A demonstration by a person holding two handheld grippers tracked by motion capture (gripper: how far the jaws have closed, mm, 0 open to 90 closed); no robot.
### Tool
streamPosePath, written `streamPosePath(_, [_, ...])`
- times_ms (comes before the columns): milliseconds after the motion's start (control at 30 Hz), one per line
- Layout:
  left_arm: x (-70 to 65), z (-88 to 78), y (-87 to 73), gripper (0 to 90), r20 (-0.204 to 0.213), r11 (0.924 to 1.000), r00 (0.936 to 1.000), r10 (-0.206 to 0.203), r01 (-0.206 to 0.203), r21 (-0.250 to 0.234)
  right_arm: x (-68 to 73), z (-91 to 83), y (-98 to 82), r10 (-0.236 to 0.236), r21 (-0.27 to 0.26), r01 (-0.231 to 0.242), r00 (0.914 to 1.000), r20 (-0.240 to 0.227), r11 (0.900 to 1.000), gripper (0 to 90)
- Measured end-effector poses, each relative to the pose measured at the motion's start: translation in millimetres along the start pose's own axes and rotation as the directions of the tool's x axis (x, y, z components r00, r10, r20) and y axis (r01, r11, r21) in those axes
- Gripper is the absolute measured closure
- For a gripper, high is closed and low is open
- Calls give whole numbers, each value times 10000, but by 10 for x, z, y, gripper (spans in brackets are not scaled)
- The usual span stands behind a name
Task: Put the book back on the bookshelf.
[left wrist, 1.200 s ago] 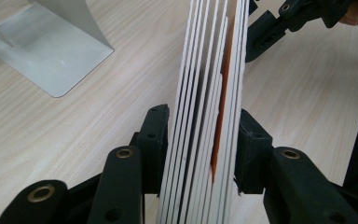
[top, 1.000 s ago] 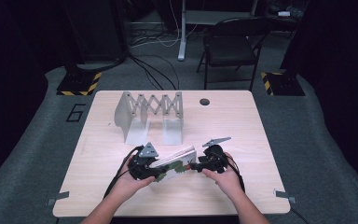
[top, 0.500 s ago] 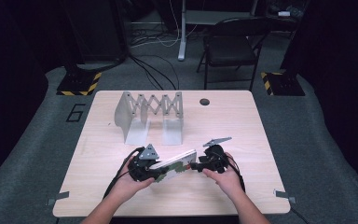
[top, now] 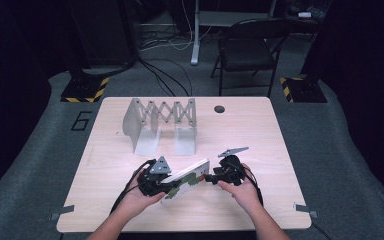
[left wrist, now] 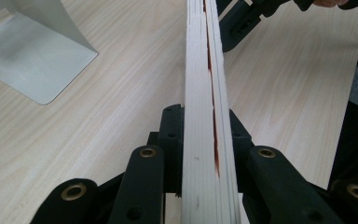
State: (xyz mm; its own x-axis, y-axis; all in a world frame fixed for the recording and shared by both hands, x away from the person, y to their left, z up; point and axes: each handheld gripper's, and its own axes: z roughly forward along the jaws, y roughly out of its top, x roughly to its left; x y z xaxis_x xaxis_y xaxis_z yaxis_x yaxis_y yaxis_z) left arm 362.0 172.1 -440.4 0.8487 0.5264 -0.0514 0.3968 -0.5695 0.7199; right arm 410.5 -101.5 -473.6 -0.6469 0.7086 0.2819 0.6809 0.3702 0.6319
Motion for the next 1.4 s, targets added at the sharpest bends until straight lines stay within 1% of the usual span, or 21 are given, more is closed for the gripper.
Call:
streamPosePath(133, [-13,0,-2,751,-46,10000,10000,2,-2,-11,-1,5,-6,27,31,-27,10000,-8,10000,445])
streamPosePath(167, [-16,0,-2,751,-57,10000,10000,16,-16,-15,9,7,-10,133,80,-133,9999,-17,9999,445])
streamPosePath(233, [-17,-1,-2,752,-133,9999,9999,107,-108,-27,5,15,-13,32,93,-32,10000,-13,10000,445])
streamPosePath(333, [-19,-8,-9,753,-55,10000,10000,10,-11,-41,6,21,-18,-26,173,26,10000,-22,9998,445])
streamPosePath(367, [-16,-12,-12,753,-72,10000,10000,-2,1,-58,12,21,-22,66,220,-65,10000,-31,9997,445])
streamPosePath(433, [-13,-21,-20,753,-81,9999,9999,-119,118,-75,5,25,-27,14,213,-12,10000,-59,9998,444])
streamPosePath(467, [-3,-32,-20,753,-142,10000,9999,-69,68,-55,1,30,-30,-3,139,3,10000,-21,9999,444])
streamPosePath(500, [-6,-36,-26,753,-179,9997,9996,-211,209,-92,-3,28,-32,13,178,-12,10000,-36,9998,444])
streamPosePath(533, [1,-45,-25,754,-84,9997,9997,-235,235,-40,-7,27,-35,62,202,-61,10000,-39,9998,443])
streamPosePath(600, [11,-54,-29,754,-181,9997,9995,-242,240,-96,-21,25,-38,15,219,-15,10000,11,9998,443])
streamPosePath(633, [8,-57,-35,754,-160,9992,9992,-374,372,-118,-24,25,-39,38,230,-37,10000,-11,9997,443])
streamPosePath(700, [14,-66,-36,754,-276,9995,9992,-305,302,-117,-29,31,-44,87,203,-88,10000,14,9998,441])
streamPosePath(733, [23,-75,-35,754,-229,9996,9993,-284,282,-83,-33,35,-47,62,173,-63,10000,29,9998,441])
streamPosePath(800, [22,-86,-42,754,-197,9990,9989,-430,428,-103,-36,28,-49,144,291,-144,9999,24,9995,440])
streamPosePath(833, [29,-91,-42,754,-294,9994,9990,-339,336,-119,-38,28,-52,180,301,-181,9998,16,9994,439])
streamPosePath(900, [35,-106,-49,754,-323,9991,9987,-395,390,-149,-48,31,-57,128,268,-128,9999,9,9996,438])
streamPosePath(933, [38,-113,-52,754,-341,9990,9985,-425,419,-169,-45,36,-61,230,193,-231,9997,34,9995,437])
streamPosePath(1100, [72,-162,-78,754,-595,9988,9972,-445,433,-221,-59,27,-66,250,305,-251,9997,39,9992,435])
streamPosePath(1167, [79,-180,-93,754,-624,9982,9966,-547,531,-269,-66,27,-70,180,305,-182,9998,57,9994,434])
streamPosePath(1367, [128,-232,-134,755,-918,9969,9933,-700,664,-414,-76,22,-73,303,348,-305,9995,49,9989,433])
streamPosePath(1400, [136,-240,-140,755,-888,9962,9929,-790,753,-438,-78,25,-75,304,301,-306,9995,77,9991,432])
